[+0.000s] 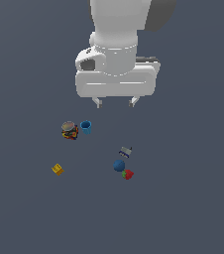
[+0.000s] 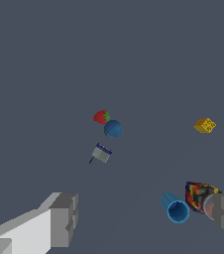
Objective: Pick up a designated object from a clutter of objects.
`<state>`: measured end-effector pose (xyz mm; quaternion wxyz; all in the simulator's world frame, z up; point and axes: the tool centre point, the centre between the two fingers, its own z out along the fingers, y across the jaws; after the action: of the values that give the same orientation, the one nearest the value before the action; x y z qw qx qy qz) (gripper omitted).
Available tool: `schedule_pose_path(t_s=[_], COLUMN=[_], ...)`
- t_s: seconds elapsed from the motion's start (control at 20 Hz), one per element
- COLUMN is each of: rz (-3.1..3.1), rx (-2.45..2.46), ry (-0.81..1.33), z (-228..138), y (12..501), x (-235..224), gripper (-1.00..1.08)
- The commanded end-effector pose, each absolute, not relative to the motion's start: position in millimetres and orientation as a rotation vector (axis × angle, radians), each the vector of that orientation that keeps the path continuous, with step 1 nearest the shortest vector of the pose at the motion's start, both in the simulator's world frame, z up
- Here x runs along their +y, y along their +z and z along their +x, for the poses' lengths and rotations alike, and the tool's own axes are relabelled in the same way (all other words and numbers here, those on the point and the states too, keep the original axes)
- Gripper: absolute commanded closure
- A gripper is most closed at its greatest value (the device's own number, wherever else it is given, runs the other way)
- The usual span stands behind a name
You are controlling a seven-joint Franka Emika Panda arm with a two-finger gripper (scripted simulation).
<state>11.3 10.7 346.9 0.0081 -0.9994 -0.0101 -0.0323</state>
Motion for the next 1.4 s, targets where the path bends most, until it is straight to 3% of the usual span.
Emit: schedule_pose_path(t_s=[0.0,0.75,1.35], rz=[-3.124,-3.105,-3.098], rx=[-0.032,0.066,0.246], ry=[-0.101,-0.136,-0.099], z=[11.3,14.2,42.1], y=[346.9,361.5,298.2], x=[10.7,-10.7,-0.4], gripper=[-0.92,-0.92,-0.92])
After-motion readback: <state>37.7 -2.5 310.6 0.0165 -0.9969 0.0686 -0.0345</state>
